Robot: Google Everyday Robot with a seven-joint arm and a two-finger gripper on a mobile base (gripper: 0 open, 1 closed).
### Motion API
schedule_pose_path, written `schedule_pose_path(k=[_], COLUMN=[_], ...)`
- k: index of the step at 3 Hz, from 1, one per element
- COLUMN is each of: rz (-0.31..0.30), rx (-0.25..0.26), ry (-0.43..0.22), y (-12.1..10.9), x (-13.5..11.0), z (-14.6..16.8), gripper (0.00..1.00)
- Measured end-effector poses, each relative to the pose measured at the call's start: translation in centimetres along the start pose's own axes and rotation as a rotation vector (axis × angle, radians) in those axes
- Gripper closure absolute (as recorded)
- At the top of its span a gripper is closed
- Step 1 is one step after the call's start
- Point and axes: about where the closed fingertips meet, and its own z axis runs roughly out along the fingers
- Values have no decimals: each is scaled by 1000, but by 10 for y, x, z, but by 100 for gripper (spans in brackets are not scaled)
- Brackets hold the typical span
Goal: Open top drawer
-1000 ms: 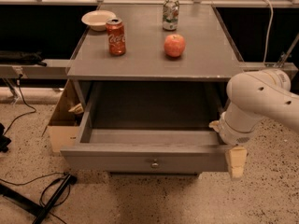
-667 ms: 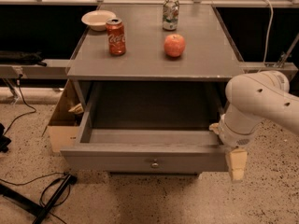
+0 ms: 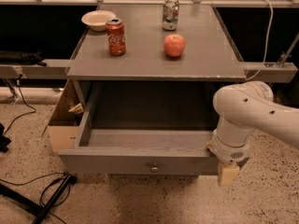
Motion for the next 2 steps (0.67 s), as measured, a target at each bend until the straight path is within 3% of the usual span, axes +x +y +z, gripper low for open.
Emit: schedule_pose_path(k=[1, 2], rz=[4, 29], rx=[-6, -37], ry=[4, 21], y=[3, 28], x=[0, 3], z=[-5, -12], gripper=[81, 100])
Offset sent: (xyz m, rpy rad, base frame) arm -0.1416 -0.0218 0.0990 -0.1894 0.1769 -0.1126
